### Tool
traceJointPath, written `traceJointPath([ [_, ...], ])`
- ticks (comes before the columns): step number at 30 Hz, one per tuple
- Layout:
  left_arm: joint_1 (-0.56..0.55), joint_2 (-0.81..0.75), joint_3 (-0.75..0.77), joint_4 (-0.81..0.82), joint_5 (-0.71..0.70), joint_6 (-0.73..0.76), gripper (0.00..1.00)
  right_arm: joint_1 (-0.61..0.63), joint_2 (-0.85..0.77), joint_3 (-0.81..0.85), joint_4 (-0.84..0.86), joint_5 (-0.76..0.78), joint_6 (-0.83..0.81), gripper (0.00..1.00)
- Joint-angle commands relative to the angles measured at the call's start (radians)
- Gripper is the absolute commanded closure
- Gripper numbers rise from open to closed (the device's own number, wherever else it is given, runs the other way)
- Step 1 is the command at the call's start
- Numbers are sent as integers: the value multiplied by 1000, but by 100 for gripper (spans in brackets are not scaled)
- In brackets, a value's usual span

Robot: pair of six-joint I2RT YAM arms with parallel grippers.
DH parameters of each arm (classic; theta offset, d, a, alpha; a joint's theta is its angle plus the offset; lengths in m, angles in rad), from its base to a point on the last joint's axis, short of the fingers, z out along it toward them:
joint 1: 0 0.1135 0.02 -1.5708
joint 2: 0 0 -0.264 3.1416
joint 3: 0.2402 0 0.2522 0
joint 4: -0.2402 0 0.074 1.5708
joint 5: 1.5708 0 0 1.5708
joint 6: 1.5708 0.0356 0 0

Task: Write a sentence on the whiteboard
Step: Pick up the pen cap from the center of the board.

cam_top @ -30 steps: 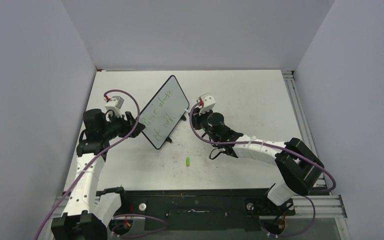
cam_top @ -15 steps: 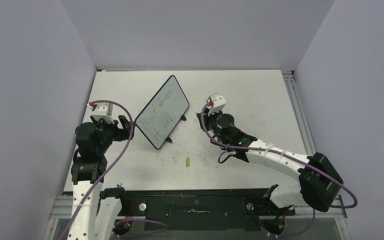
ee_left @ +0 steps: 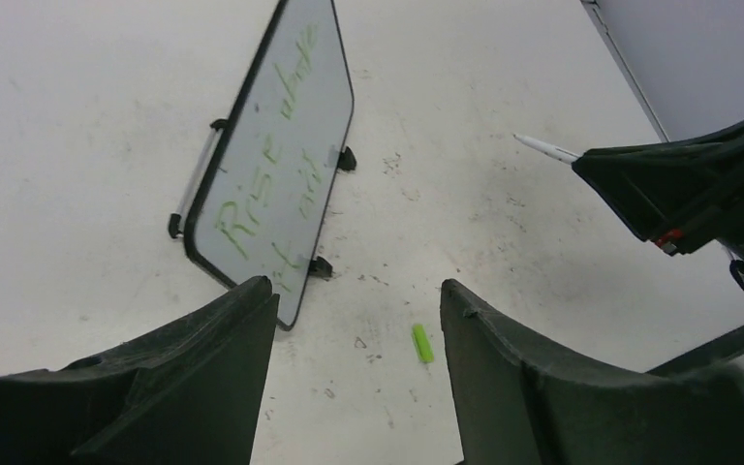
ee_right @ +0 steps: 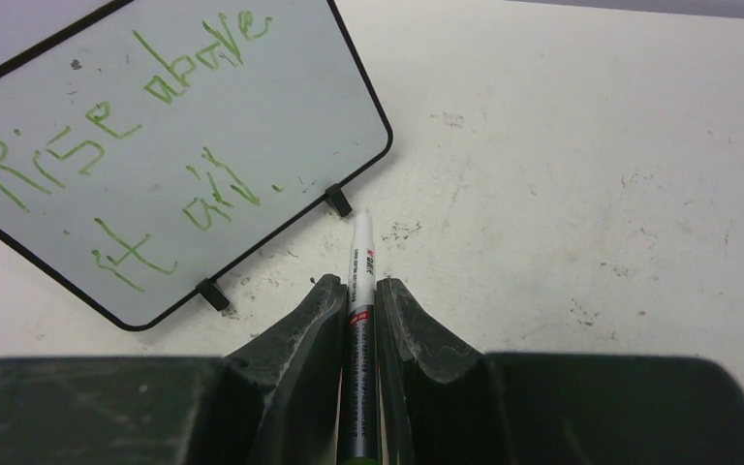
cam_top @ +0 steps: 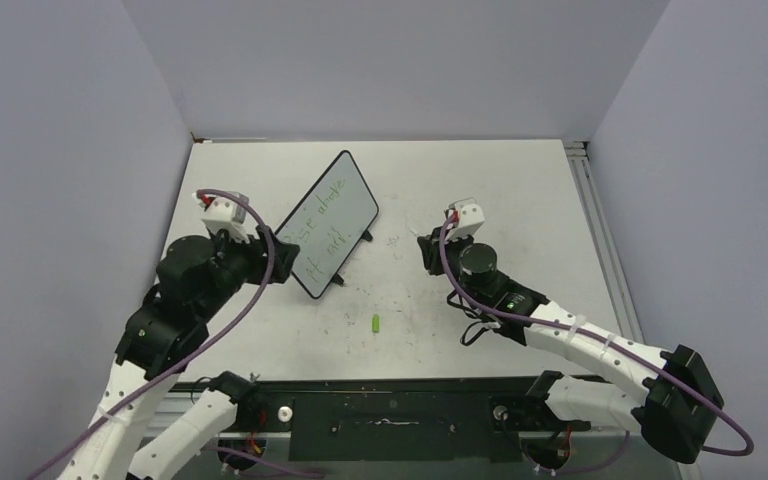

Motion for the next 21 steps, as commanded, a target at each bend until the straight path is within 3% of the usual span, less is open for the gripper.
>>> traceJointPath([
  [1,-252,80,-1,10,-243,-134,40,10,-38,-4,-2,81,30,95],
  [4,-469,182,-22,52,-421,-165,40,12,-55,-8,-21,108,25,95],
  [7,-592,279,-19,115,-473,-176,40,13,-85,-18,-35,136,20,95],
  [15,-602,450,-136,320,-376,-322,39,14,-186,-64,-52,217,10,93],
  [21,-601,617,-126,319,-332,-372,39,14,-201,-61,-75,232,-4,93],
])
